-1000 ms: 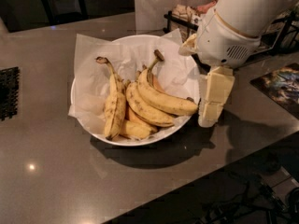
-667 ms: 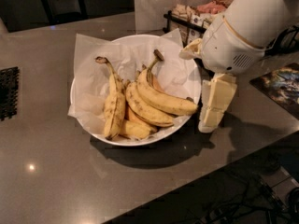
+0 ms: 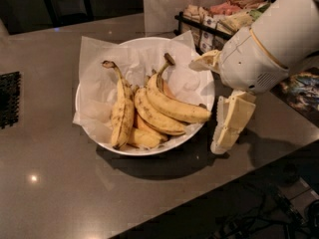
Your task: Pick banana from white bowl
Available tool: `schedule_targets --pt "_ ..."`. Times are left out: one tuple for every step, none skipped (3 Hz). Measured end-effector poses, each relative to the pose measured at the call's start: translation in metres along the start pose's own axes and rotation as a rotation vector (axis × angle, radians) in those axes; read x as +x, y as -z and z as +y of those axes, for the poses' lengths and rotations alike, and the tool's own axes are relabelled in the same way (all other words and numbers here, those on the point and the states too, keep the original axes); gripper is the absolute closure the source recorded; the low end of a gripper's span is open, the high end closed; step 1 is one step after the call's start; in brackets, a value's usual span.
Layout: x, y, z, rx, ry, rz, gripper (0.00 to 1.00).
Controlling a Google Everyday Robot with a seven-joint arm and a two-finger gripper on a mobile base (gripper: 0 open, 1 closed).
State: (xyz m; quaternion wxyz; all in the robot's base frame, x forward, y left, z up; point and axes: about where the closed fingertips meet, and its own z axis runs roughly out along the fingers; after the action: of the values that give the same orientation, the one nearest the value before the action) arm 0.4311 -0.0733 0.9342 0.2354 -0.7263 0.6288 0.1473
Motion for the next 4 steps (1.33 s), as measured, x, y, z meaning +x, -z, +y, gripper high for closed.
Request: schedule_targets --pt "0.005 -0.004 0.012 -0.016 -0.028 -0.047 0.00" --pt "0.009 -0.010 0.018 -0.030 -0.043 -0.100 0.00" --pt "0.010 -0.019 0.018 -0.044 -0.046 -0.151 0.00" --pt "0.012 -0.029 0.015 -0.057 -0.048 -0.184 0.00"
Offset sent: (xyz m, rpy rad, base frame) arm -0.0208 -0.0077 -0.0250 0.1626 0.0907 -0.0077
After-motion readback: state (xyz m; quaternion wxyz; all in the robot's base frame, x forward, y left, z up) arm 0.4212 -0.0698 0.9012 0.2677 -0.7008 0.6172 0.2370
